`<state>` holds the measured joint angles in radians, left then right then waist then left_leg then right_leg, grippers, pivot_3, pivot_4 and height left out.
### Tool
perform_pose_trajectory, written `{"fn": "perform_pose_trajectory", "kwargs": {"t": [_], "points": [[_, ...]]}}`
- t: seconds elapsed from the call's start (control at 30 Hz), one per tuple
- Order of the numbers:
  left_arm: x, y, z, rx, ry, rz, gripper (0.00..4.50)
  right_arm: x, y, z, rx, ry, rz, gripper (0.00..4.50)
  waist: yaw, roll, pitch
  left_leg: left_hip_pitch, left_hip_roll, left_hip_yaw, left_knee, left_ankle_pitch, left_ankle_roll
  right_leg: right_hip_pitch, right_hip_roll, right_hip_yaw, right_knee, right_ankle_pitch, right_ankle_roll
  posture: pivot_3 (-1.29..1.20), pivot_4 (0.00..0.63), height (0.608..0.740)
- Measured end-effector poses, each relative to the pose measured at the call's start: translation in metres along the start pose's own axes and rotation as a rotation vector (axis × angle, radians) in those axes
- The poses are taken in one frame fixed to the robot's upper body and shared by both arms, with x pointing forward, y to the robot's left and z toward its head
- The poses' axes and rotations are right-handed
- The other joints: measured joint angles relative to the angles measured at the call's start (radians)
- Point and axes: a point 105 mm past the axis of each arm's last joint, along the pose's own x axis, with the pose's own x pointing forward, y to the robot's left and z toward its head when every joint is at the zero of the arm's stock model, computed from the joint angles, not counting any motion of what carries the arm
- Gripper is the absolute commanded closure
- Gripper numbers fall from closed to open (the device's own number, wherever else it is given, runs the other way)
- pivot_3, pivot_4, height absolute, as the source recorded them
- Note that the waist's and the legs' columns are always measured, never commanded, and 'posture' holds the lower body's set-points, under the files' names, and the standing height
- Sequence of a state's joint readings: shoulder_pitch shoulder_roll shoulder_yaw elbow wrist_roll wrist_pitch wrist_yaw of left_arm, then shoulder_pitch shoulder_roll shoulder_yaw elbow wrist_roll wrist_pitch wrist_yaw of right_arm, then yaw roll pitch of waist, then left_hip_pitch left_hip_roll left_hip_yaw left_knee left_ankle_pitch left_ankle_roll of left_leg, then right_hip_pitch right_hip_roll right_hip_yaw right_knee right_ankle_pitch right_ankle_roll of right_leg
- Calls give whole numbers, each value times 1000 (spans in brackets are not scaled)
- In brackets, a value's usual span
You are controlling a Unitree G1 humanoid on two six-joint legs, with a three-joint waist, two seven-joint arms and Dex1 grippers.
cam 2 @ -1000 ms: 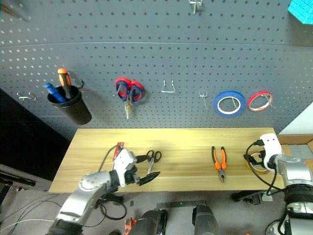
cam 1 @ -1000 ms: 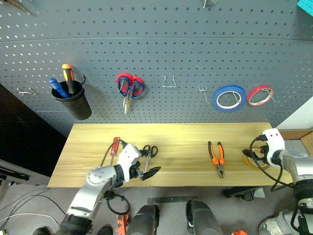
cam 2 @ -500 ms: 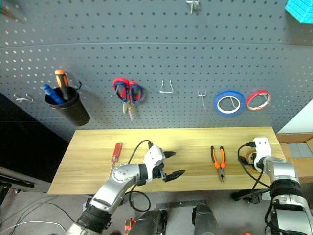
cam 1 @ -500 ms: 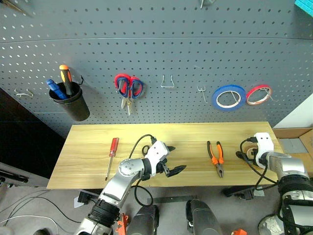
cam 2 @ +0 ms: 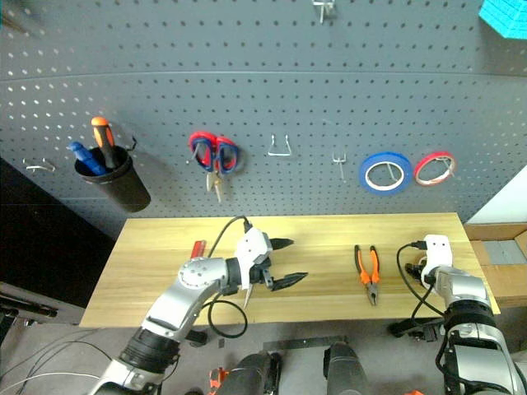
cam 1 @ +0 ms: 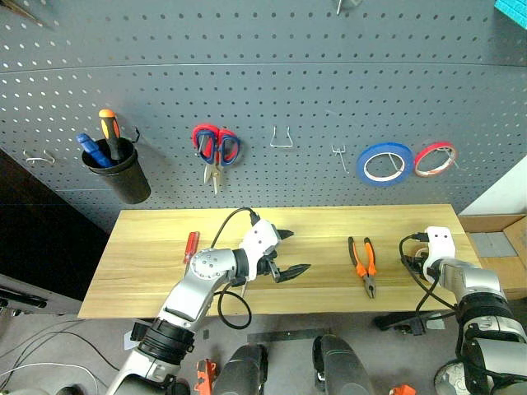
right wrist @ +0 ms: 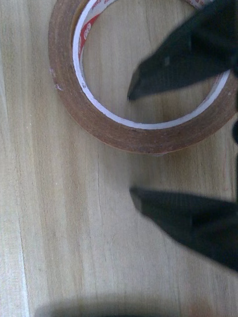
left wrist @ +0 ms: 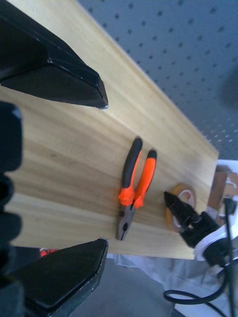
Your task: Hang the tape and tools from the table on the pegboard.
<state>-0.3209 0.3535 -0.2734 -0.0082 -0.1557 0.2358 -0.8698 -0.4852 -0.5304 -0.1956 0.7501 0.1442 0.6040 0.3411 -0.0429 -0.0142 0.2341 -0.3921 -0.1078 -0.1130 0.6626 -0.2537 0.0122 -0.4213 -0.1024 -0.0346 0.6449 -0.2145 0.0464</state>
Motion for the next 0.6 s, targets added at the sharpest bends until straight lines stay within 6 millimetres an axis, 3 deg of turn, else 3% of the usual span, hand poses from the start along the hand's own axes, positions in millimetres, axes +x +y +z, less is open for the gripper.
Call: {"fn": "perform_pose_trajectory", "kwargs": {"t": [0.13, 0.27, 0.37, 0.5, 0.6], "points": [[1, 3, 8, 15, -20, -16, 0, -4, -4, -5, 12, 1, -11, 4305, 1, 0, 0, 0, 0, 0, 0, 0, 0, 0, 0, 0, -1, 0, 0, -184, 232, 740], [2, 9, 24, 30, -69, -25, 0, -21, -2, -17, -19, 15, 15, 4408, -5, 1, 1, -2, 0, -1, 0, -1, 1, -1, 0, 0, -1, 0, 0, -249, 228, 740], [-3, 21, 35, -15, -150, 17, 0, -50, 6, -16, -131, -18, 62, 4409, -16, 5, 1, -4, 0, 0, 0, -1, 1, -3, 0, 1, -1, -3, 5, -318, 223, 740], [-21, 42, 38, -65, -201, 86, 0, -102, 50, -2, -347, -99, 228, 4409, -53, 4, 2, -3, 3, 2, 0, -1, 1, -3, 1, 0, -1, -3, 6, -359, 222, 740], [-22, 42, 39, -55, -219, 76, 0, -144, 105, 22, -451, -255, 437, 4409, -78, 3, 2, -1, 4, 4, 1, -1, 1, -1, 2, 0, -1, -1, 10, -377, 215, 740]]}}
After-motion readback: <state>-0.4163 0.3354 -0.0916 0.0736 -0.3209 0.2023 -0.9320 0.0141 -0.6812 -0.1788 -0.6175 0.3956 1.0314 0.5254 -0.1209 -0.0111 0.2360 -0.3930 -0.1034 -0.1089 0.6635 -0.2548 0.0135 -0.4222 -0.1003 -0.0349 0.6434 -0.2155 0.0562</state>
